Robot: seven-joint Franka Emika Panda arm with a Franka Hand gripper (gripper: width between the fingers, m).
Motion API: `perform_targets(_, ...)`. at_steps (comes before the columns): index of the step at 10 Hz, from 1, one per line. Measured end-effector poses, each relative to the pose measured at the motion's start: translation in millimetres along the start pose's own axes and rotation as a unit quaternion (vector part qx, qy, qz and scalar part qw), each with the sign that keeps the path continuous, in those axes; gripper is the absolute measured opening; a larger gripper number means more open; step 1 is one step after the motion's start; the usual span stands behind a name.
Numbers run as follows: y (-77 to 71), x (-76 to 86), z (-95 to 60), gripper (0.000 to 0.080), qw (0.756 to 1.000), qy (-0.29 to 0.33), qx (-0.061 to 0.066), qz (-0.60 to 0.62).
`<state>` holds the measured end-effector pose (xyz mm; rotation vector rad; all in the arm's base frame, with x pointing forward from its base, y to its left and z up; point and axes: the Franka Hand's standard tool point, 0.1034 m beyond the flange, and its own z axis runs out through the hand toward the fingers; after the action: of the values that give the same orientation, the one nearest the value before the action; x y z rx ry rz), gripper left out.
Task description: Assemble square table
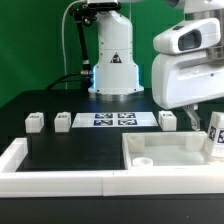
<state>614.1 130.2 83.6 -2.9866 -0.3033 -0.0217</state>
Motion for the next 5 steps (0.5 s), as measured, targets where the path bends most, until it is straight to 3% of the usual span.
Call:
perform_targets(1, -0.3, -0.5, 0.9, 0.0536, 1.0, 0.001, 0.0, -0.001)
perform_targets(2, 0.5, -0.3, 0.7, 0.0536, 1.0, 0.002, -0.001, -0.002)
perform_targets(3, 2.5, 0.2, 0.1, 0.0329, 1.0, 0.003, -0.001, -0.008)
perform_targets(5, 10.4, 1.3, -1.9, 0.0311, 1.0, 0.005, -0.003, -0.018)
